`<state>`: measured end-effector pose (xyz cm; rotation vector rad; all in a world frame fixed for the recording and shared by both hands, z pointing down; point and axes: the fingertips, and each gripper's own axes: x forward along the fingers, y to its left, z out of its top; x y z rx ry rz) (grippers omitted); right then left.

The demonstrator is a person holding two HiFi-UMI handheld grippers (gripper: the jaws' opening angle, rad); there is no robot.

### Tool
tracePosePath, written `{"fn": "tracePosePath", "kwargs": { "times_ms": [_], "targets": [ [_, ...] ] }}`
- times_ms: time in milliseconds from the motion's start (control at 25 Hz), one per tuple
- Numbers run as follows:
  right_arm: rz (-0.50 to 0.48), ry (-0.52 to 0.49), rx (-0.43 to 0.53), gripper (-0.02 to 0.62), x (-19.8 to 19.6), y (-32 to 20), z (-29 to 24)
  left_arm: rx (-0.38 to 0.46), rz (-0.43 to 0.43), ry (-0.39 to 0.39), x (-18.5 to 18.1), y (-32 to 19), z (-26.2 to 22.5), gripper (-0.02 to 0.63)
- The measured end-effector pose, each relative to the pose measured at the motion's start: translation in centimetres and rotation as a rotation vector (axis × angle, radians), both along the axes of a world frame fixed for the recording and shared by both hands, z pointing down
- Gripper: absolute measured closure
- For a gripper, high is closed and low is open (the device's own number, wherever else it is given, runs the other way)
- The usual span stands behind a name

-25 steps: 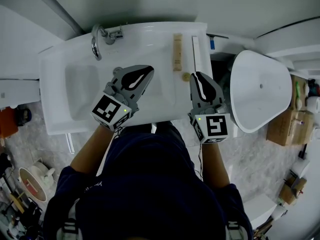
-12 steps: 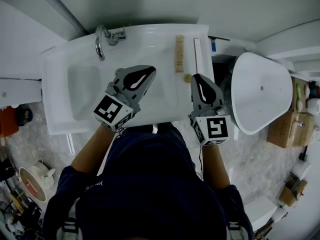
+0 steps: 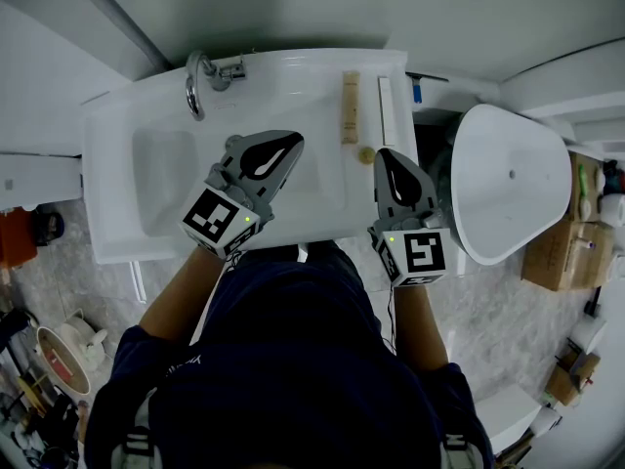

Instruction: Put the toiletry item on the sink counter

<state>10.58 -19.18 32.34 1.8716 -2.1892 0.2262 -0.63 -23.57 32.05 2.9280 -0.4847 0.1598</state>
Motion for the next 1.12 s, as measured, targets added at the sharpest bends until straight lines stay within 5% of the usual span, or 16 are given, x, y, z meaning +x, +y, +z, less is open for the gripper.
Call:
{"fn": "tracePosePath", "kwargs": {
  "times_ms": [1120],
  "targets": [
    [-0.011, -0.040, -0.027, 0.591, 1.6, 0.9, 1.1, -0.007, -0.004, -0.018, 1.5, 0.9, 0.5, 0.572]
  ]
}}
